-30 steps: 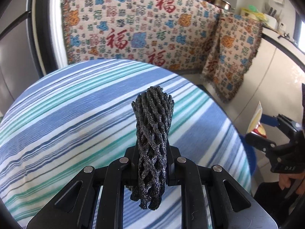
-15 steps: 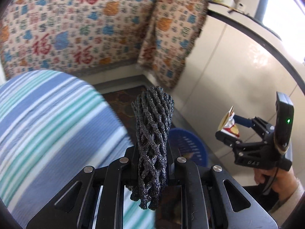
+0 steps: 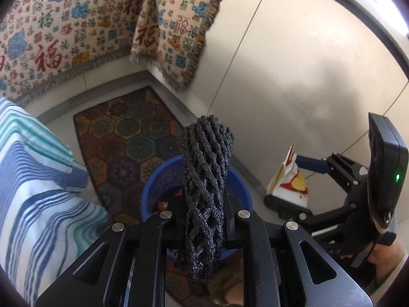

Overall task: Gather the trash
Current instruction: 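Open both tools to drop the mesh sleeve and paper wrapper into the wastebasket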

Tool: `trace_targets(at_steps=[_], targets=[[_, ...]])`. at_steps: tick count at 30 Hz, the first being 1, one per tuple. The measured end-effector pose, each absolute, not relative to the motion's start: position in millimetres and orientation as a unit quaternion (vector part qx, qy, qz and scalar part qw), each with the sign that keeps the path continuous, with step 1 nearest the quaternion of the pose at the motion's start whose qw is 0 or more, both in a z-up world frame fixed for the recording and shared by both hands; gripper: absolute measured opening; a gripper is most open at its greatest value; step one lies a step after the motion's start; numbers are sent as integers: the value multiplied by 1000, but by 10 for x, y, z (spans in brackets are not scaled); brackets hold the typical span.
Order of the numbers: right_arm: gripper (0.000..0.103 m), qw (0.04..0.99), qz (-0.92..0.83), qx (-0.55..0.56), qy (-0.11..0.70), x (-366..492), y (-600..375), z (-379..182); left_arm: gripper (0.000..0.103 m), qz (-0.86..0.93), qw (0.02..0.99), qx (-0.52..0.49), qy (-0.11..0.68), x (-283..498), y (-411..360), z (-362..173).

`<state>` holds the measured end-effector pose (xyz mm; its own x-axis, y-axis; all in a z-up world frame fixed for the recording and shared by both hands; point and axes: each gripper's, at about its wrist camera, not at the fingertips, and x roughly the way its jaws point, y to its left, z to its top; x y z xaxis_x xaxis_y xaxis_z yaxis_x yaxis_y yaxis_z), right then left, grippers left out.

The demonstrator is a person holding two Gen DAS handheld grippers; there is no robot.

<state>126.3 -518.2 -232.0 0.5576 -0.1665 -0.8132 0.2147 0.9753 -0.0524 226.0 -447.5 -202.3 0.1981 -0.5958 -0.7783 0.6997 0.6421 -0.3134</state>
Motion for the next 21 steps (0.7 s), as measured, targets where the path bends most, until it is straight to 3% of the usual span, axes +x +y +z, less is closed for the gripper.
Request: trace_targets(at_steps=[9,14,21], targets=[[86,875,-97,23,475,1299,-5184,-2564,21,-429,758,63,488,2401,-4752,-2262],[86,867,-104,31,487,1327,-5217,-2626,54,-435,757,64,483,2451,-4837,-2305],[87,864,-108,28,490,1344,-5215,-2642,67,-432,763,63,477,2483,-4849,-2299]])
